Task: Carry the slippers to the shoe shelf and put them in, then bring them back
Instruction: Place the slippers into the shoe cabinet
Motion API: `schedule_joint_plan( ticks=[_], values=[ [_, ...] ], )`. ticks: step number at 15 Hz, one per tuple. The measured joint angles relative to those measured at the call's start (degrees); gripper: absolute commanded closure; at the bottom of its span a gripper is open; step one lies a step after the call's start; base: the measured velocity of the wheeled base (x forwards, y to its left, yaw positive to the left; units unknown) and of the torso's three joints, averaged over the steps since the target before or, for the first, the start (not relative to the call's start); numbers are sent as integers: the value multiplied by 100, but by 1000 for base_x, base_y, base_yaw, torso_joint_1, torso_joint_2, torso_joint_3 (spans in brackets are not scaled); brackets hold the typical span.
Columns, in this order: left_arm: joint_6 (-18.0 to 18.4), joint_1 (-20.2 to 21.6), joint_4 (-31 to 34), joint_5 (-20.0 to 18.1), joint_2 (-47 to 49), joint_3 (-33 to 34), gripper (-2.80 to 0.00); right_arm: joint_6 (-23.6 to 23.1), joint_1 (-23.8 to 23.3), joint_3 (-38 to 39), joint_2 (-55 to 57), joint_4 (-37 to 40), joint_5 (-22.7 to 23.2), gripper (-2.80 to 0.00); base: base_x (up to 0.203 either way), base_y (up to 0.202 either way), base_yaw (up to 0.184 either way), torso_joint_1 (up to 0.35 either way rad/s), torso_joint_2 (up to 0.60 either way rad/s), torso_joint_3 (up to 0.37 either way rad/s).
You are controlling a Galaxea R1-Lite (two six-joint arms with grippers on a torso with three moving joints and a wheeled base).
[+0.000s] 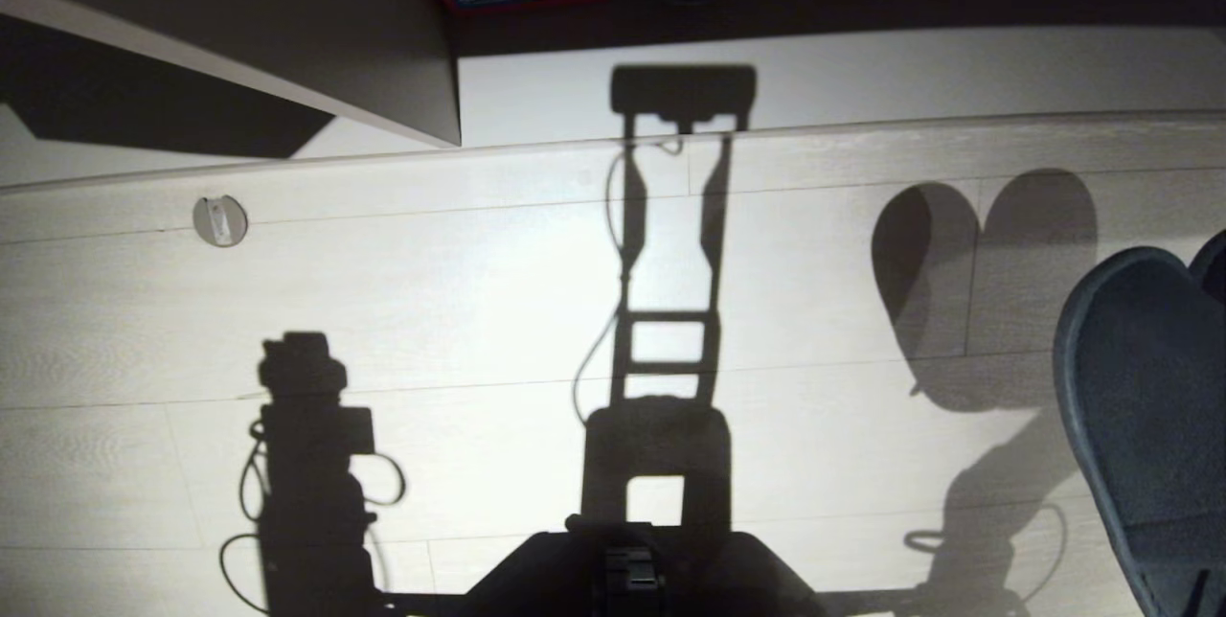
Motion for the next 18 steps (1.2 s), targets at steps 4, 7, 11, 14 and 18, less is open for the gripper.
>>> schedule_joint_plan(
  ticks=[4, 7, 11, 14, 18],
  values=[
    [1, 0, -2, -1, 0, 0, 0, -14, -70, 285, 1394, -1958, -97, 0, 0, 0, 0, 0, 0, 0],
    [-1, 0, -2, 2, 0, 0, 0, 6, -73, 406, 2188, -3081, -99, 0, 0, 0, 0, 0, 0, 0],
    [1, 0, -1, 2, 0, 0, 0, 55, -67, 286, 3037, -4011, -78, 0, 0, 0, 0, 0, 0, 0],
    [-1, 0, -1, 2, 0, 0, 0, 63, -67, -105, 3544, -4423, -76, 0, 0, 0, 0, 0, 0, 0],
    [-1, 0, 0, 4, 0, 0, 0, 62, -69, -877, 4109, -4724, -74, 0, 0, 0, 0, 0, 0, 0]
  ],
)
